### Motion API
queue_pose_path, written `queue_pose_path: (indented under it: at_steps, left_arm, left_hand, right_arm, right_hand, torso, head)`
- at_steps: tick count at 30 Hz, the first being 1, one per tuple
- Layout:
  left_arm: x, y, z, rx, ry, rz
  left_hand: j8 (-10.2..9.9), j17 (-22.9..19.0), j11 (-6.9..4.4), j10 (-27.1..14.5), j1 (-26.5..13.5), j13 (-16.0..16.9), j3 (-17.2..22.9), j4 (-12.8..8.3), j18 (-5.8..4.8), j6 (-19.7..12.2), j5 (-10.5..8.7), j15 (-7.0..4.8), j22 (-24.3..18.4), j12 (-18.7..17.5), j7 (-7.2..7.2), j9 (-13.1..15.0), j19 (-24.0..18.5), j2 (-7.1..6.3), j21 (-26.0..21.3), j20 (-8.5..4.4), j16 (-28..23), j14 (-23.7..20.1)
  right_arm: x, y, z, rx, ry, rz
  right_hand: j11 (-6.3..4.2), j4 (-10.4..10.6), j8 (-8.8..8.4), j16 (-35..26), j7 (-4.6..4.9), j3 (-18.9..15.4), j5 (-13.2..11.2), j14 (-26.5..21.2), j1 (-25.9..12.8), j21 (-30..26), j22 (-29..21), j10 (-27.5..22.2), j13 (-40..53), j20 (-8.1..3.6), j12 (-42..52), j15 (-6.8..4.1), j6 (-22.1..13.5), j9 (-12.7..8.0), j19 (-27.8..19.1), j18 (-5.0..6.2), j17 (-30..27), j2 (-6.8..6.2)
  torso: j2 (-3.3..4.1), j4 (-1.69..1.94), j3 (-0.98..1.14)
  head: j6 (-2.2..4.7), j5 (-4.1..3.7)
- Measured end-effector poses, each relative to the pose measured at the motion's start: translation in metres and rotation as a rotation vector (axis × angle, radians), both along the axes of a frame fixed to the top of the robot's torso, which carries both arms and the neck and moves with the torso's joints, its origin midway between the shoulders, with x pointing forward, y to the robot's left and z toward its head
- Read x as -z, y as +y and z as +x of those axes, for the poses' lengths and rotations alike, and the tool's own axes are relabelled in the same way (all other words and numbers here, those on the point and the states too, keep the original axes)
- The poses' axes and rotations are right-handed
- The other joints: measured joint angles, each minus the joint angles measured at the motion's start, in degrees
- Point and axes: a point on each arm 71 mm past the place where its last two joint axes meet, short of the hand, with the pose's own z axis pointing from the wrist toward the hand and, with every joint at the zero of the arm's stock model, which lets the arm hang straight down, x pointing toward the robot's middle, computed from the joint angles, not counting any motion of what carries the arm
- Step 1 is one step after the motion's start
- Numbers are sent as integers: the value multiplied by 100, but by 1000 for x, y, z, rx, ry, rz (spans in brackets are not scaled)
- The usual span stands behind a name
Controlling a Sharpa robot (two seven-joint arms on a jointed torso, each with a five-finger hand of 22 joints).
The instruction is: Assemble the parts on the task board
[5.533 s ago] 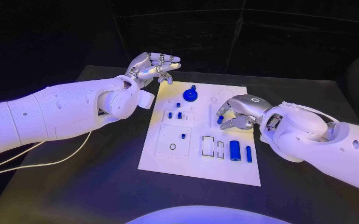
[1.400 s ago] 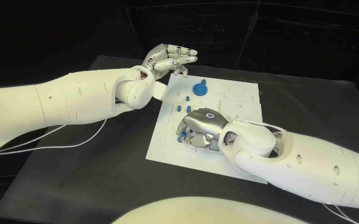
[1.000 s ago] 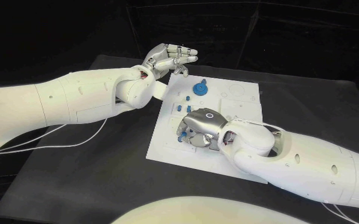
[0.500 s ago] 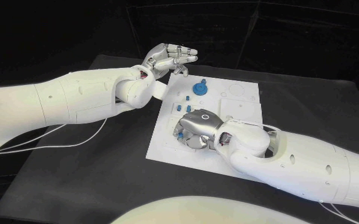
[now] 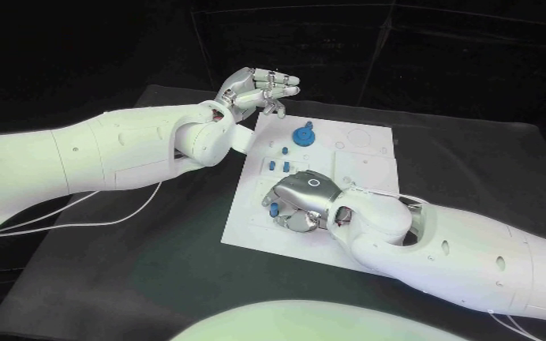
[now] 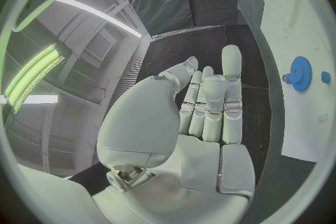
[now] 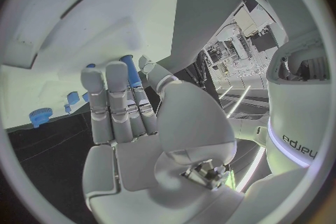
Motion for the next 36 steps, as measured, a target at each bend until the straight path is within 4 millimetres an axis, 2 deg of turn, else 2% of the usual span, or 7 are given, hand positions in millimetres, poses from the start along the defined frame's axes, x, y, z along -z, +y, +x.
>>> queue_pose_path:
  at_steps: [15, 19, 22, 24, 27, 31, 36]
  left_arm:
    - [0, 2, 1, -4, 1, 2]
    - [2, 2, 0, -3, 5, 5]
    - [4, 3, 0, -2, 8, 8]
    - [4, 3, 0, -1, 10, 9]
    - [5, 3, 0, 0, 11, 10]
    - [6, 3, -1, 1, 13, 11]
    - [6, 5, -1, 0, 13, 11]
  left_hand:
    - [0, 0, 0, 0, 0, 0, 0, 0, 0, 0, 0, 0, 0, 0, 0, 0, 0, 0, 0, 0, 0, 0]
    - [16, -7, 21, -20, 0, 0, 0, 0, 0, 0, 0, 20, -5, 22, 0, 0, 0, 0, 0, 0, 0, -20]
    - [23, -7, 21, -21, 0, 0, 0, 0, 0, 0, 0, 20, -5, 25, 0, 0, 0, 0, -23, 0, 0, -20]
    - [50, -15, 21, -21, 0, 0, 0, 0, 0, 0, 0, 20, -4, 62, 0, 5, 0, 0, -23, 0, 0, -20]
    - [66, -21, 21, -21, 0, 0, -17, -16, 0, 32, 0, -1, -4, 106, -31, 12, 0, 0, -23, 0, 0, -42]
    - [101, -26, -11, 12, 13, 7, -16, -16, 0, 53, 0, -2, -4, 148, -53, 18, 0, 13, -23, 0, 0, -42]
    - [111, -30, -11, 12, 23, 10, -16, -16, 0, 61, 0, -1, -4, 155, -61, 19, 0, 23, -23, 0, 0, -42]
  right_arm:
    - [-37, -56, 0, 98, -30, 188]
    - [-52, -89, 11, 195, 1, 228]
    - [-57, -118, 18, 290, 42, 238]
    - [-57, -140, 21, 367, 80, 238]
    - [-55, -164, 23, 473, 132, 229]
    - [-51, -185, 21, 587, 178, 204]
    - [-35, -201, 11, 689, 233, 144]
  right_hand:
    - [-52, 409, 0, -155, -37, -549, 192, 72, 36, -244, -224, -115, 57, -22, 636, -43, -317, 12, 98, 28, -206, -83]
    - [-179, 557, 193, 442, -93, -619, 244, 434, 58, 374, 451, 754, 187, -86, 1152, -131, 155, 91, 687, 15, 593, -52]
    - [-496, 704, 367, 1521, -319, -663, 447, 643, 17, 1340, 1552, 1925, 606, -285, 1952, -354, 433, 131, 1492, -340, 2136, 13]
    - [-573, 836, 447, 1964, -382, -783, 525, 639, -126, 1687, 1905, 2185, 890, -364, 2340, -421, 496, 142, 1767, -381, 2794, -25]
    - [-635, 1225, 632, 2440, -467, -1105, 936, 645, -446, 2048, 1989, 2290, 2237, -439, 3603, -470, 524, 187, 2020, -468, 3493, -120]
    - [-738, 1611, 1086, 2741, -610, -1530, 977, 636, -538, 2266, 1993, 2612, 4701, -516, 5670, -561, 731, 462, 2160, -560, 3951, -172]
    - [-728, 1997, 1303, 2788, -608, -1916, 946, 635, -538, 2288, 1993, 2601, 5530, -516, 6251, -561, 512, 690, 2160, -559, 4070, -172]
  torso:
    - [-32, -17, -1]
    - [-54, -25, -4]
    - [-71, -35, -14]
    - [-81, -43, -23]
    - [-88, -65, -37]
    - [-94, -102, -44]
    - [-104, -147, -51]
  head:
    - [110, -146]
    - [183, -315]
    - [245, -494]
    - [291, -614]
    - [330, -758]
    - [344, -903]
    - [336, -990]
